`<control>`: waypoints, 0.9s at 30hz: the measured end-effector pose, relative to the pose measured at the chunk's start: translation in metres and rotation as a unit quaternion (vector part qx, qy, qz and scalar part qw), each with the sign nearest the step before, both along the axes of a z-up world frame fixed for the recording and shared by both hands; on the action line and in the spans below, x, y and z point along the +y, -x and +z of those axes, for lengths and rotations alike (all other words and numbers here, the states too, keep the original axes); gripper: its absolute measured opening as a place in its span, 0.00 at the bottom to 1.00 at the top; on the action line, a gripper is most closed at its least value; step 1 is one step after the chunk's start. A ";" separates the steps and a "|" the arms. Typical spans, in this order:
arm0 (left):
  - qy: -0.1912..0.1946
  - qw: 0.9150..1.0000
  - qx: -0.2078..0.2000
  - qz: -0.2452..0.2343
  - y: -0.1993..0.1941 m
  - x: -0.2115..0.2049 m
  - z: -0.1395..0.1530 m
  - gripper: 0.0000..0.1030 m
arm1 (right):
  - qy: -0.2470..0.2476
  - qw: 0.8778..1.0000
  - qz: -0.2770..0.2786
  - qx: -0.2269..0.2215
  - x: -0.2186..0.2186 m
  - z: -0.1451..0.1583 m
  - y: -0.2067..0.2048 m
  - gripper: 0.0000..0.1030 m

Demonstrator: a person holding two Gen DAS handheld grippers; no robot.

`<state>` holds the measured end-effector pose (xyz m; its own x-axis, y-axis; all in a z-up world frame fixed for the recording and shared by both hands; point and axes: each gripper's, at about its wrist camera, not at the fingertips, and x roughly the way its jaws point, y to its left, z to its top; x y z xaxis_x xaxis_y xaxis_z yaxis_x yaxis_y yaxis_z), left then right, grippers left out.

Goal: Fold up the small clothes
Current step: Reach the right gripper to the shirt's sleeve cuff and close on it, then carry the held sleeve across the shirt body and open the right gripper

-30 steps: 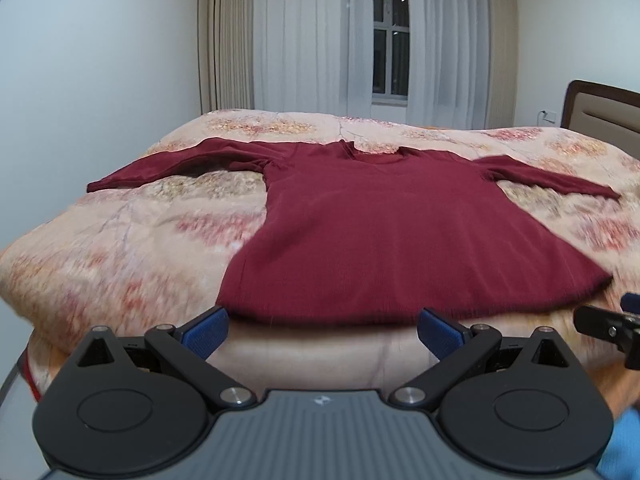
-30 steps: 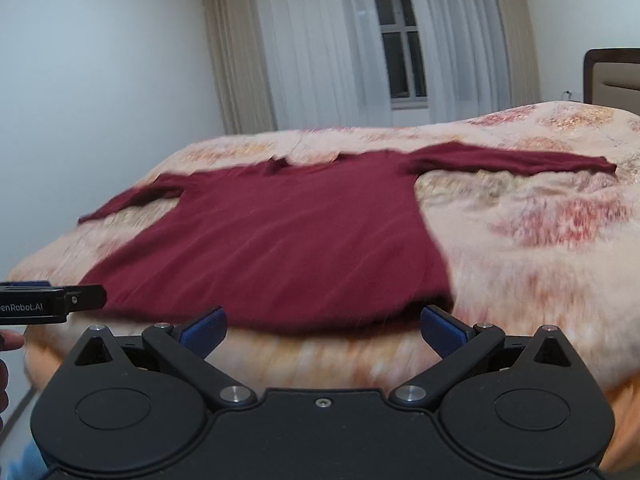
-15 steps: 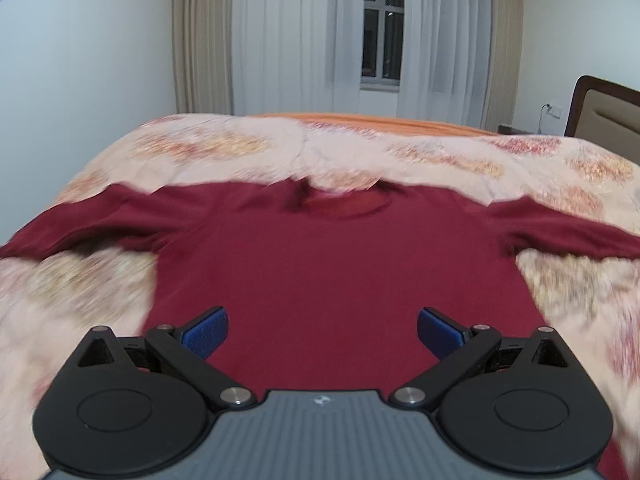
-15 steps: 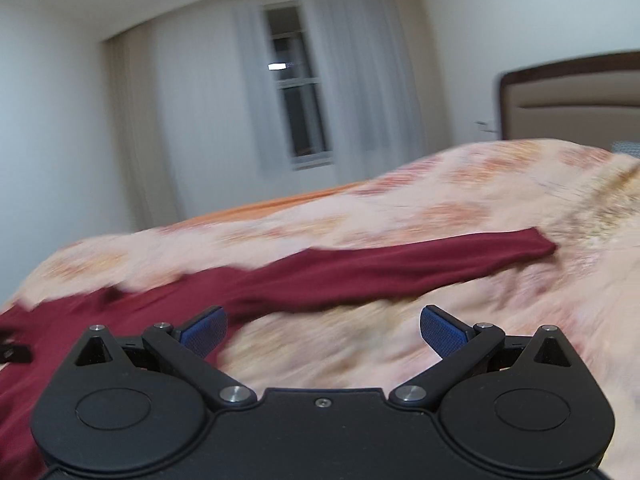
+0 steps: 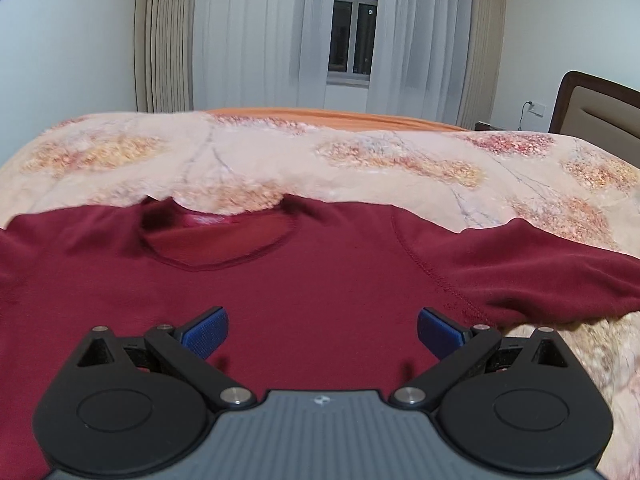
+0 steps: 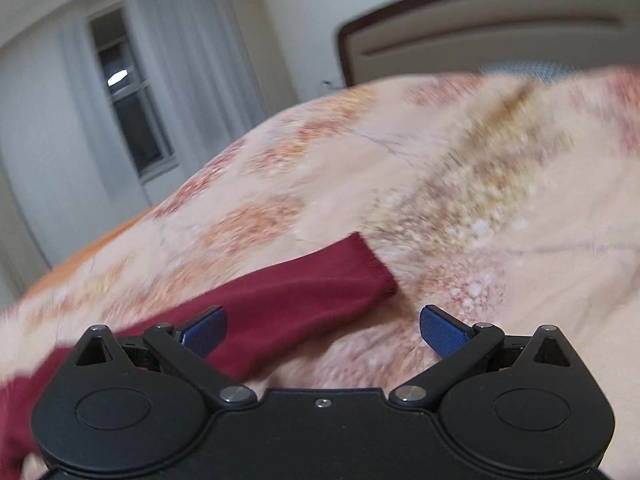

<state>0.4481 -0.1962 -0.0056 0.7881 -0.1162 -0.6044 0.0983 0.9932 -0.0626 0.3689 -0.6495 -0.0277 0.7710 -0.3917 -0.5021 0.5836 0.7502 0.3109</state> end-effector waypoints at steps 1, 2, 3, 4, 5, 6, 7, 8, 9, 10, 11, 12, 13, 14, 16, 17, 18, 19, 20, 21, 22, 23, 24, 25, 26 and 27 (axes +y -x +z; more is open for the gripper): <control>0.004 1.000 0.005 0.001 -0.003 -0.002 -0.003 1.00 | -0.015 1.000 -0.011 -0.005 -0.006 -0.003 0.000 0.92; 0.008 1.000 0.009 0.001 -0.005 -0.004 -0.007 1.00 | -0.028 0.999 -0.022 -0.009 -0.013 -0.006 -0.002 0.85; 0.010 1.000 0.013 0.002 -0.008 -0.005 -0.010 1.00 | -0.035 0.999 -0.034 -0.012 -0.017 -0.008 -0.002 0.79; 0.010 1.000 0.018 0.001 -0.009 -0.007 -0.013 1.00 | -0.037 0.998 -0.044 -0.011 -0.018 -0.009 -0.001 0.64; 0.009 1.000 0.024 -0.001 -0.009 -0.006 -0.015 1.00 | -0.037 0.998 -0.051 -0.008 -0.018 -0.009 -0.002 0.52; 0.007 1.000 0.029 -0.003 -0.010 -0.005 -0.015 1.00 | -0.036 0.998 -0.054 -0.006 -0.019 -0.009 -0.003 0.48; 0.005 1.000 0.030 -0.006 -0.010 -0.006 -0.014 1.00 | -0.033 0.998 -0.055 -0.006 -0.018 -0.008 -0.004 0.41; 0.005 0.999 0.031 -0.009 -0.010 -0.005 -0.012 1.00 | -0.029 0.998 -0.054 -0.006 -0.017 -0.006 -0.006 0.33; 0.005 0.999 0.032 -0.012 -0.011 -0.005 -0.009 1.00 | -0.023 0.998 -0.052 -0.005 -0.015 -0.004 -0.007 0.30; 0.006 0.999 0.034 -0.013 -0.012 -0.004 -0.005 1.00 | -0.015 0.998 -0.053 -0.004 -0.012 -0.001 -0.009 0.22; 0.005 0.999 0.038 -0.014 -0.015 -0.003 -0.001 1.00 | -0.008 0.999 -0.052 -0.006 -0.011 0.004 -0.009 0.12; 0.005 0.999 0.044 -0.016 -0.017 -0.003 0.004 1.00 | -0.004 0.999 -0.049 -0.010 -0.009 0.008 -0.011 0.08; 0.004 0.999 0.050 -0.020 -0.020 -0.002 0.007 1.00 | -0.001 0.999 -0.046 -0.013 -0.006 0.013 -0.012 0.08; 0.001 0.998 0.057 -0.024 -0.024 -0.002 0.011 1.00 | 0.001 0.999 -0.041 -0.018 -0.003 0.019 -0.013 0.08; -0.002 0.997 0.071 -0.035 -0.030 -0.001 0.018 1.00 | 0.010 0.999 -0.021 -0.036 0.009 0.036 -0.016 0.07; -0.001 0.996 0.075 -0.042 -0.033 0.000 0.021 1.00 | 0.018 0.999 -0.005 -0.046 0.018 0.046 -0.018 0.07; 0.004 0.996 0.076 -0.048 -0.035 0.003 0.026 1.00 | 0.026 0.998 0.013 -0.057 0.029 0.056 -0.021 0.07; 0.011 0.996 0.074 -0.050 -0.036 0.007 0.030 1.00 | 0.033 0.996 0.034 -0.070 0.042 0.066 -0.025 0.07; 0.020 0.996 0.071 -0.048 -0.037 0.011 0.035 1.00 | 0.039 0.994 0.057 -0.080 0.056 0.076 -0.030 0.07; 0.030 0.996 0.068 -0.044 -0.039 0.016 0.040 1.00 | 0.044 0.992 0.079 -0.087 0.070 0.085 -0.037 0.07; 0.040 0.996 0.065 -0.038 -0.040 0.022 0.044 1.00 | 0.046 0.989 0.101 -0.095 0.085 0.094 -0.044 0.07; 0.051 0.996 0.063 -0.033 -0.041 0.028 0.049 1.00 | 0.047 0.986 0.125 -0.102 0.101 0.101 -0.052 0.07; 0.062 0.996 0.062 -0.029 -0.042 0.035 0.053 1.00 | 0.047 0.982 0.149 -0.106 0.116 0.108 -0.060 0.07; 0.071 0.995 0.060 -0.025 -0.043 0.042 0.057 1.00 | 0.047 0.978 0.171 -0.110 0.132 0.114 -0.068 0.07; 0.078 0.995 0.057 -0.020 -0.044 0.049 0.061 1.00 | 0.047 0.973 0.193 -0.114 0.148 0.119 -0.076 0.07; 0.083 0.995 0.053 -0.013 -0.044 0.057 0.065 1.00 | 0.048 0.969 0.215 -0.115 0.165 0.124 -0.083 0.07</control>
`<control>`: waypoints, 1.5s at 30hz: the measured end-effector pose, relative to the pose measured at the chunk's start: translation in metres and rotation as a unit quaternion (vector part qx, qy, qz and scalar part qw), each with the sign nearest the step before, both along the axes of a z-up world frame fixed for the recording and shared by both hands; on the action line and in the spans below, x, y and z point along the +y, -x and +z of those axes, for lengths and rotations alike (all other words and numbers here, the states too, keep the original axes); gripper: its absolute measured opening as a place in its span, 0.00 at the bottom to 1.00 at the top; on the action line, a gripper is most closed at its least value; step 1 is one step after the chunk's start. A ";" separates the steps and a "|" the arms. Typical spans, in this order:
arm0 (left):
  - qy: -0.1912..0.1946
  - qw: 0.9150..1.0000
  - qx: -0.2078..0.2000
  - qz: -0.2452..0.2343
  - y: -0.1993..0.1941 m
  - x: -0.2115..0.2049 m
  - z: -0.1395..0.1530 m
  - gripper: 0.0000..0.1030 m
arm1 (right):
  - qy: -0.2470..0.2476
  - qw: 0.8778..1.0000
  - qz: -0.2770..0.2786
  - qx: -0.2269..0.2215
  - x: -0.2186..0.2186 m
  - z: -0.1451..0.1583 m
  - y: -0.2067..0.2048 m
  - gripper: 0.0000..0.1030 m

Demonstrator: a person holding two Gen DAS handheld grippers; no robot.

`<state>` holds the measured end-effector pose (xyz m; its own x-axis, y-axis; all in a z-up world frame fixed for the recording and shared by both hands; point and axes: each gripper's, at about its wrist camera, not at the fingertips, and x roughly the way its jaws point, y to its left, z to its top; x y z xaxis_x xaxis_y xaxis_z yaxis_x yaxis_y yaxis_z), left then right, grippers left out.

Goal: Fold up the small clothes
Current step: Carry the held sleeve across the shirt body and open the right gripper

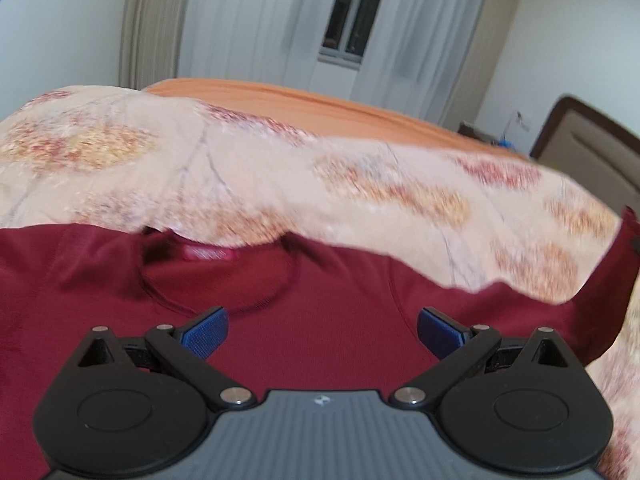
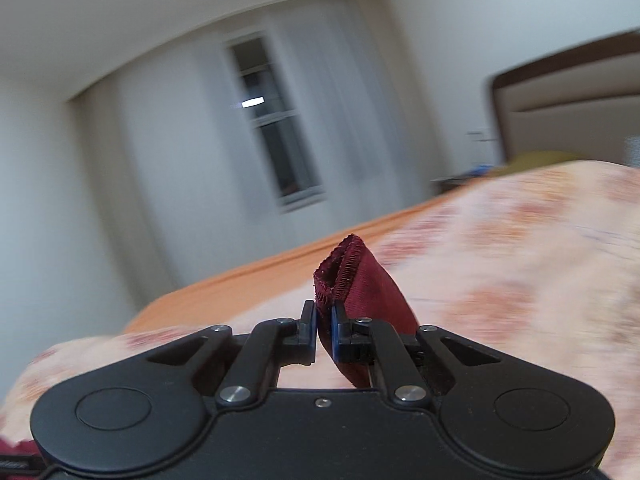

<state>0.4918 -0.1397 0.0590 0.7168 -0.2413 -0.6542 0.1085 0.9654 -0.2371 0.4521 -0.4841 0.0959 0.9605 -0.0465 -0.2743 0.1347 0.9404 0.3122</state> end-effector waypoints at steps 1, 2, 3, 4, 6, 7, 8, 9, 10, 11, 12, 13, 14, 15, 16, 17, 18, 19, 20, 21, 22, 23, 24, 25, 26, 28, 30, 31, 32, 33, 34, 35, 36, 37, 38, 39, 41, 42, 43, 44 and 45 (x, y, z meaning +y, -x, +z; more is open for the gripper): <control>0.003 1.000 -0.004 0.007 0.000 0.007 0.003 1.00 | 0.003 1.000 0.020 0.000 0.017 0.003 -0.007 0.07; 0.006 1.000 -0.007 0.013 0.000 0.014 0.006 1.00 | 0.005 0.999 0.040 0.000 0.034 0.005 -0.013 0.07; 0.009 1.000 -0.009 0.019 -0.001 0.022 0.009 1.00 | 0.006 0.998 0.058 0.001 0.050 0.006 -0.019 0.07; 0.012 1.000 -0.012 0.025 0.000 0.030 0.012 1.00 | 0.007 0.997 0.075 0.004 0.066 0.006 -0.024 0.07; 0.018 0.999 -0.017 0.041 0.000 0.046 0.016 1.00 | 0.007 0.994 0.108 0.009 0.098 0.003 -0.031 0.07; 0.022 0.998 -0.019 0.049 0.000 0.054 0.017 1.00 | 0.009 0.993 0.121 0.012 0.115 -0.001 -0.033 0.07; 0.026 0.998 -0.020 0.058 0.000 0.063 0.018 1.00 | 0.009 0.991 0.134 0.015 0.130 -0.004 -0.035 0.07; 0.029 0.997 -0.022 0.066 0.000 0.071 0.018 1.00 | 0.009 0.989 0.146 0.019 0.145 -0.007 -0.038 0.07; 0.031 0.997 -0.023 0.074 0.000 0.079 0.018 1.00 | 0.009 0.987 0.157 0.023 0.161 -0.011 -0.039 0.07; 0.032 0.996 -0.024 0.082 0.000 0.086 0.018 1.00 | 0.009 0.985 0.168 0.028 0.175 -0.016 -0.040 0.07; 0.035 0.995 -0.025 0.090 0.000 0.094 0.017 1.00 | 0.012 0.984 0.177 0.033 0.188 -0.021 -0.040 0.07; 0.037 0.994 -0.026 0.097 0.000 0.101 0.015 1.00 | 0.016 0.981 0.187 0.038 0.202 -0.026 -0.039 0.07; 0.041 0.993 -0.024 0.104 -0.001 0.107 0.012 1.00 | 0.022 0.979 0.198 0.041 0.218 -0.032 -0.038 0.07; 0.045 0.993 -0.021 0.109 -0.001 0.114 0.009 1.00 | 0.029 0.977 0.206 0.044 0.232 -0.037 -0.036 0.07; 0.048 0.992 -0.017 0.114 -0.003 0.120 0.005 1.00 | 0.036 0.976 0.211 0.048 0.244 -0.042 -0.036 0.07; 0.050 0.992 -0.013 0.119 -0.004 0.125 0.001 1.00 | 0.042 0.974 0.217 0.052 0.254 -0.047 -0.035 0.07; 0.050 0.991 -0.009 0.122 -0.005 0.129 -0.004 1.00 | 0.048 0.972 0.222 0.056 0.262 -0.053 -0.035 0.07; 0.048 0.991 -0.006 0.127 -0.005 0.131 -0.009 1.00 | 0.053 0.970 0.227 0.063 0.268 -0.059 -0.038 0.07; 0.046 0.990 -0.003 0.130 -0.006 0.134 -0.013 1.00 | 0.056 0.969 0.232 0.069 0.272 -0.067 -0.040 0.08; 0.043 0.990 0.000 0.131 -0.006 0.136 -0.018 1.00 | 0.057 0.967 0.236 0.076 0.277 -0.072 -0.040 0.08; 0.042 0.991 0.003 0.131 -0.006 0.136 -0.022 1.00 | 0.059 0.965 0.241 0.083 0.277 -0.080 -0.045 0.11; 0.040 0.991 0.006 0.131 -0.007 0.137 -0.025 1.00 | 0.061 0.963 0.245 0.089 0.279 -0.085 -0.046 0.18; 0.038 0.991 0.008 0.131 -0.007 0.137 -0.028 1.00 | 0.060 0.961 0.251 0.095 0.280 -0.091 -0.046 0.19; 0.038 0.991 0.010 0.131 -0.007 0.137 -0.031 1.00 | 0.058 0.960 0.257 0.099 0.282 -0.096 -0.047 0.29; 0.038 0.991 0.011 0.130 -0.008 0.137 -0.033 1.00 | 0.057 0.958 0.261 0.105 0.280 -0.099 -0.046 0.45; 0.040 0.991 0.011 0.126 -0.010 0.136 -0.038 1.00 | 0.058 0.956 0.266 0.111 0.275 -0.103 -0.044 0.64; 0.044 0.991 0.008 0.123 -0.012 0.132 -0.042 1.00 | 0.068 0.955 0.266 0.108 0.264 -0.101 -0.038 0.77; 0.045 0.992 0.006 0.121 -0.013 0.129 -0.045 1.00 | 0.079 0.956 0.263 0.101 0.256 -0.099 -0.036 0.86; 0.044 0.992 0.004 0.119 -0.014 0.126 -0.047 1.00 | 0.093 0.958 0.254 0.092 0.246 -0.095 -0.030 0.92; 0.041 0.992 0.002 0.117 -0.016 0.121 -0.050 1.00 | 0.111 0.960 0.241 0.085 0.235 -0.092 -0.027 0.96; 0.037 0.993 0.000 0.116 -0.017 0.115 -0.053 1.00 | 0.132 0.963 0.221 0.079 0.224 -0.089 -0.023 0.98; 0.032 0.993 -0.003 0.114 -0.019 0.108 -0.057 1.00 | 0.153 0.965 0.199 0.075 0.212 -0.087 -0.021 0.99; 0.026 0.994 -0.003 0.111 -0.021 0.101 -0.061 1.00 | 0.174 0.966 0.176 0.073 0.199 -0.086 -0.018 0.99; 0.017 0.994 0.000 0.107 -0.023 0.093 -0.065 1.00 | 0.198 0.966 0.151 0.070 0.187 -0.086 -0.017 0.99; 0.007 0.995 0.002 0.102 -0.025 0.086 -0.069 1.00 | 0.224 0.965 0.121 0.067 0.175 -0.088 -0.016 0.99; -0.005 0.995 0.002 0.099 -0.027 0.078 -0.073 1.00 | 0.253 0.961 0.088 0.065 0.164 -0.091 -0.016 0.99; -0.035 0.994 -0.001 0.099 -0.028 0.064 -0.079 1.00 | 0.300 0.951 0.031 0.066 0.142 -0.099 -0.017 0.99; -0.056 0.993 -0.003 0.100 -0.029 0.058 -0.081 1.00 | 0.316 0.946 0.004 0.069 0.131 -0.105 -0.019 0.99; -0.077 0.992 -0.003 0.101 -0.030 0.052 -0.084 1.00 | 0.328 0.941 -0.019 0.077 0.121 -0.111 -0.021 0.99; -0.094 0.990 -0.001 0.101 -0.032 0.048 -0.087 1.00 | 0.337 0.937 -0.038 0.089 0.112 -0.117 -0.024 0.99; -0.108 0.989 0.001 0.101 -0.033 0.044 -0.090 1.00 | 0.339 0.934 -0.051 0.101 0.104 -0.123 -0.026 0.99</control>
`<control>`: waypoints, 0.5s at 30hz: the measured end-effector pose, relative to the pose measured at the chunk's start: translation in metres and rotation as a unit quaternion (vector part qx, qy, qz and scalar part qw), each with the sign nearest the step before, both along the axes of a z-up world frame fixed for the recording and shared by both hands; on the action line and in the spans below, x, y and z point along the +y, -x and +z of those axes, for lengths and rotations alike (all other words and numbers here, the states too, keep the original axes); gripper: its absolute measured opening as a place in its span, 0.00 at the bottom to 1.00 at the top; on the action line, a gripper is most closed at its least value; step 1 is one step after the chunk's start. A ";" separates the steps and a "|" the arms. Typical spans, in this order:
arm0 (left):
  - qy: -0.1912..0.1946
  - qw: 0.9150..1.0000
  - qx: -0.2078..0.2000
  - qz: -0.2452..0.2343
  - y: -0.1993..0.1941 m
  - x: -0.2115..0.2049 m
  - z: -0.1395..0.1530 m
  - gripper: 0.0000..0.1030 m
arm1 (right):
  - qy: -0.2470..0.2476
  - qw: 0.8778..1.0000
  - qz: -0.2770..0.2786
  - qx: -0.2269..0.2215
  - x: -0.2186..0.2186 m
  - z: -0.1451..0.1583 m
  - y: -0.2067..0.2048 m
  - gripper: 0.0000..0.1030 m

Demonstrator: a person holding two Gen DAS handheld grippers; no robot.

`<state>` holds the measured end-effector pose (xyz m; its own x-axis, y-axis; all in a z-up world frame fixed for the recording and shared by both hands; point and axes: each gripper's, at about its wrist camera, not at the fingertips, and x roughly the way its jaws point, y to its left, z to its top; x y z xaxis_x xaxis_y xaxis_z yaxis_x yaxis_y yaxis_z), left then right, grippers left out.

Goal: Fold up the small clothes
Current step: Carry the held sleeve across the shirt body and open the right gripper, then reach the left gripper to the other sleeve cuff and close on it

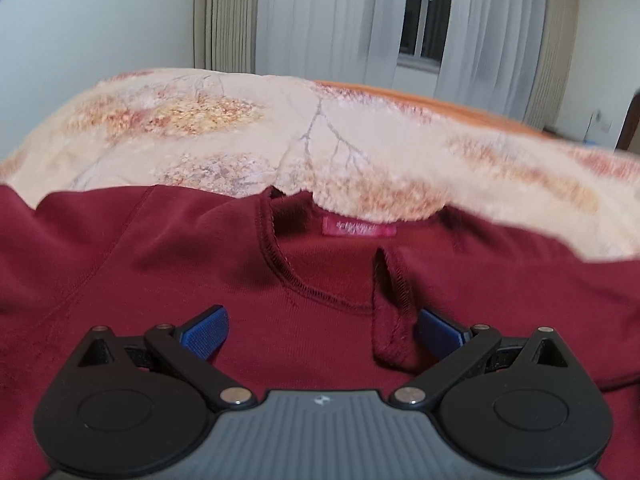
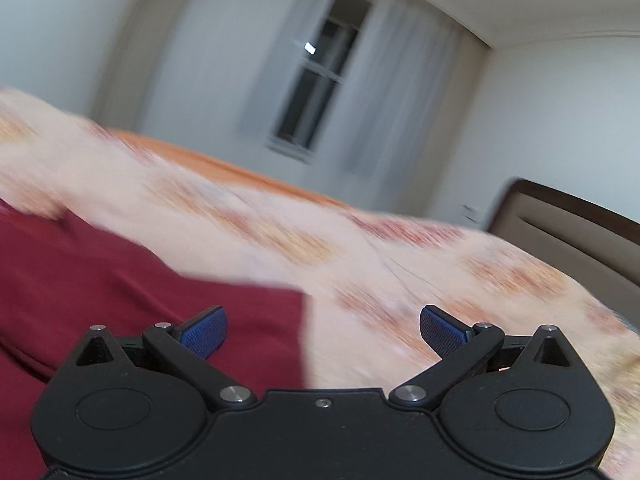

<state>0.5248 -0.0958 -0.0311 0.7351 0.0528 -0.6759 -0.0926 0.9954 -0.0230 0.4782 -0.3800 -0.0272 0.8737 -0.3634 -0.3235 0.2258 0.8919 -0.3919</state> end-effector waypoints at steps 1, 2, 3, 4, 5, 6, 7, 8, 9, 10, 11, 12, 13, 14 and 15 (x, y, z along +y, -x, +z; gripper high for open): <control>-0.007 1.000 0.001 0.001 -0.001 -0.002 -0.003 1.00 | -0.004 1.000 -0.010 0.005 -0.007 -0.006 -0.001 0.99; -0.009 1.000 0.000 0.002 -0.001 -0.002 -0.005 1.00 | -0.016 1.000 -0.015 0.009 -0.012 -0.012 -0.003 0.99; -0.009 1.000 -0.001 0.004 -0.001 -0.003 -0.007 1.00 | -0.030 0.999 -0.018 0.011 -0.018 -0.015 -0.002 0.99; -0.008 1.000 -0.002 0.004 -0.002 -0.003 -0.009 1.00 | -0.039 0.999 -0.019 0.012 -0.020 -0.019 -0.001 0.99; -0.009 1.000 -0.003 0.005 -0.002 -0.003 -0.010 1.00 | -0.039 0.999 -0.019 0.014 -0.021 -0.022 -0.002 0.99; -0.010 1.000 -0.005 0.005 -0.001 -0.003 -0.011 1.00 | -0.037 0.999 -0.019 0.017 -0.020 -0.026 -0.006 0.99; -0.012 1.000 -0.008 0.005 0.000 -0.004 -0.012 1.00 | -0.034 0.999 -0.019 0.020 -0.016 -0.028 -0.008 0.99; -0.015 1.000 -0.011 0.005 0.000 -0.004 -0.013 1.00 | -0.034 0.999 -0.019 0.021 -0.015 -0.031 -0.009 0.99; -0.017 1.000 -0.015 0.004 0.001 -0.005 -0.014 1.00 | -0.035 0.999 -0.019 0.021 -0.016 -0.033 -0.009 0.99; -0.018 1.000 -0.018 0.004 0.002 -0.005 -0.015 1.00 | -0.039 0.999 -0.018 0.021 -0.013 -0.033 -0.009 0.99; -0.019 1.000 -0.020 0.004 0.002 -0.005 -0.016 1.00 | -0.044 0.999 -0.018 0.019 -0.014 -0.035 -0.008 0.99; -0.019 1.000 -0.024 0.004 0.003 -0.005 -0.017 1.00 | -0.050 0.998 -0.017 0.017 -0.015 -0.035 -0.008 0.99; -0.020 0.999 -0.026 0.004 0.004 -0.006 -0.018 1.00 | -0.054 0.998 -0.016 0.014 -0.015 -0.032 -0.007 0.99; -0.020 0.999 -0.028 0.004 0.004 -0.005 -0.017 1.00 | -0.056 0.998 -0.015 0.010 -0.016 -0.030 -0.006 0.99; -0.018 0.999 -0.028 0.003 0.004 -0.004 -0.016 1.00 | -0.057 0.998 -0.013 0.006 -0.016 -0.024 -0.003 0.99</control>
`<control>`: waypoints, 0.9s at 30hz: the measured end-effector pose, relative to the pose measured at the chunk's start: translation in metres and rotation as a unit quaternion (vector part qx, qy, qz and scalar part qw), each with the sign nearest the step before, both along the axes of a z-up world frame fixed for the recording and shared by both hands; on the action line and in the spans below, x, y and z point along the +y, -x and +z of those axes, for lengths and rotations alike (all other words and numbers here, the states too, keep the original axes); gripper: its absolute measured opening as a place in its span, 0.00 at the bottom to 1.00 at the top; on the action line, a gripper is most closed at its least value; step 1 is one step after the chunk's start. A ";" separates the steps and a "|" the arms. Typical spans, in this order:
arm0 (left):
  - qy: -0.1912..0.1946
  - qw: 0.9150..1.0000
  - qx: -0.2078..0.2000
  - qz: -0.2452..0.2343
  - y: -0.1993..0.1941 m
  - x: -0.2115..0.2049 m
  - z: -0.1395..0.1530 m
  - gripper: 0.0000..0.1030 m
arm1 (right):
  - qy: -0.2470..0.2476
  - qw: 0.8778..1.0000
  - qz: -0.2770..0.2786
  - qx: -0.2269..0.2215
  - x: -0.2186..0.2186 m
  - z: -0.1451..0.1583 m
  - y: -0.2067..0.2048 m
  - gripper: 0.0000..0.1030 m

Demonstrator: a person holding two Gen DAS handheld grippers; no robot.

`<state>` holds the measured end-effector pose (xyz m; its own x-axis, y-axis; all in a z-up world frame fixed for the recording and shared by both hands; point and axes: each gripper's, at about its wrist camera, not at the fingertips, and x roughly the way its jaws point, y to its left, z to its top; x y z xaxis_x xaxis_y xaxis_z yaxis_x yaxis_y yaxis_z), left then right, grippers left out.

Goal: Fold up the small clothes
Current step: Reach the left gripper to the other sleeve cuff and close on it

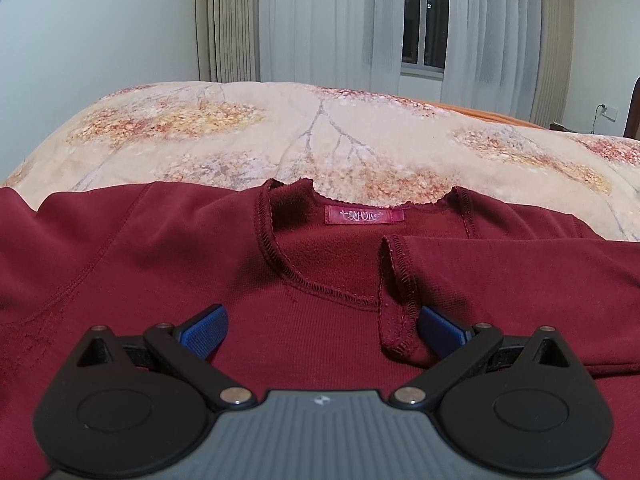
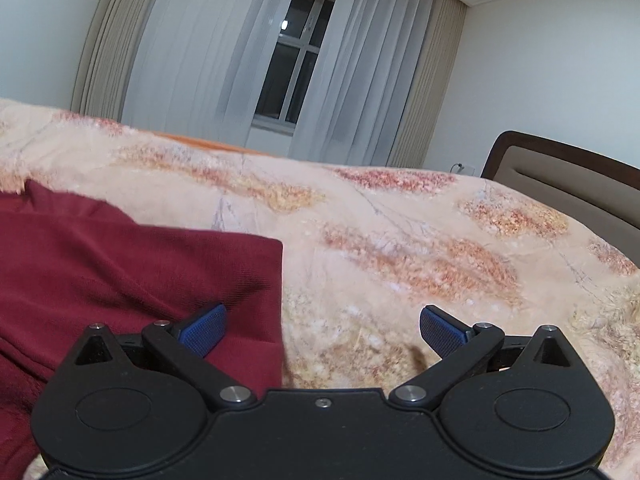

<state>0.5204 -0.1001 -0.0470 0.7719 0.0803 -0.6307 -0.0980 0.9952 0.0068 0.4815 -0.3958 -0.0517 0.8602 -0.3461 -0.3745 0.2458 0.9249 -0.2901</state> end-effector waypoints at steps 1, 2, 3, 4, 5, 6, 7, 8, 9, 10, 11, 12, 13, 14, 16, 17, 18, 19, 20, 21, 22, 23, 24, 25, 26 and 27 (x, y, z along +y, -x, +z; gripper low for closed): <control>0.005 1.000 0.002 -0.002 0.000 0.002 0.003 1.00 | -0.002 1.000 0.001 -0.004 0.000 0.005 0.004 0.99; 0.013 1.000 0.006 -0.004 0.000 0.005 0.007 1.00 | -0.006 1.000 0.003 -0.008 0.000 0.011 0.009 0.99; 0.024 1.000 0.012 -0.006 0.000 0.009 0.012 1.00 | -0.010 1.000 0.007 -0.014 0.002 0.017 0.015 0.99; 0.038 0.999 0.015 -0.003 0.001 0.014 0.017 1.00 | -0.013 1.000 0.012 -0.019 0.003 0.023 0.022 0.99; 0.053 0.998 0.016 0.005 0.003 0.021 0.023 1.00 | -0.016 1.000 0.017 -0.021 0.006 0.029 0.029 0.99; 0.070 0.997 0.016 0.015 0.007 0.027 0.029 1.00 | -0.019 0.999 0.024 -0.021 0.010 0.035 0.035 0.99; 0.088 0.996 0.016 0.024 0.012 0.035 0.034 1.00 | -0.023 0.999 0.032 -0.019 0.015 0.040 0.041 0.99; 0.106 0.994 0.016 0.030 0.018 0.043 0.040 1.00 | -0.029 0.999 0.043 -0.017 0.022 0.045 0.049 0.99; 0.120 0.992 0.015 0.035 0.024 0.051 0.045 1.00 | -0.036 0.998 0.056 -0.013 0.029 0.050 0.057 0.99; 0.131 0.991 0.015 0.040 0.032 0.060 0.050 1.00 | -0.043 0.996 0.072 -0.009 0.037 0.053 0.065 0.99; 0.137 0.989 0.015 0.046 0.040 0.070 0.054 1.00 | -0.053 0.995 0.090 -0.005 0.048 0.056 0.075 0.99; 0.139 0.989 0.015 0.052 0.048 0.080 0.058 1.00 | -0.066 0.992 0.107 -0.001 0.057 0.058 0.084 0.99; 0.137 0.989 0.016 0.058 0.056 0.091 0.061 1.00 | -0.080 0.989 0.125 0.006 0.067 0.060 0.092 0.99; 0.133 0.989 0.017 0.065 0.064 0.103 0.063 1.00 | -0.094 0.985 0.144 0.013 0.078 0.062 0.101 0.99; 0.122 0.989 0.019 0.083 0.078 0.131 0.067 1.00 | -0.116 0.976 0.181 0.029 0.098 0.063 0.117 0.99; 0.117 0.989 0.018 0.092 0.086 0.146 0.069 1.00 | -0.125 0.972 0.196 0.036 0.109 0.064 0.125 0.99; 0.112 0.988 0.017 0.102 0.093 0.162 0.070 1.00 | -0.133 0.967 0.212 0.044 0.120 0.064 0.131 0.99; 0.105 0.988 0.013 0.114 0.099 0.180 0.070 1.00 | -0.139 0.962 0.230 0.051 0.131 0.063 0.137 0.99; 0.098 0.987 0.011 0.129 0.104 0.197 0.070 1.00 | -0.142 0.958 0.244 0.057 0.143 0.063 0.143 0.99; 0.090 0.986 0.010 0.143 0.108 0.215 0.070 1.00 | -0.141 0.955 0.252 0.063 0.153 0.062 0.147 0.99; 0.081 0.984 0.011 0.159 0.111 0.232 0.069 1.00 | -0.139 0.954 0.258 0.068 0.164 0.062 0.152 0.99; 0.069 0.981 0.016 0.179 0.112 0.250 0.068 1.00 | -0.137 0.952 0.263 0.073 0.174 0.061 0.155 0.99; 0.056 0.978 0.020 0.200 0.113 0.267 0.066 1.00 | -0.135 0.951 0.267 0.078 0.182 0.060 0.157 0.99; 0.043 0.975 0.024 0.219 0.112 0.284 0.064 1.00 | -0.132 0.949 0.274 0.083 0.190 0.059 0.159 0.99; 0.036 0.971 0.026 0.233 0.112 0.300 0.061 1.00 | -0.126 0.947 0.281 0.088 0.197 0.059 0.161 0.99; 0.035 0.969 0.027 0.244 0.113 0.316 0.058 1.00 | -0.121 0.946 0.285 0.093 0.203 0.059 0.162 0.99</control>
<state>0.4079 0.2154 0.0113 0.6178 0.3836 -0.6864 -0.5587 0.8284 -0.0399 0.3192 -0.1930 0.0072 0.7925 0.2705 -0.5466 -0.3484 0.9364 -0.0418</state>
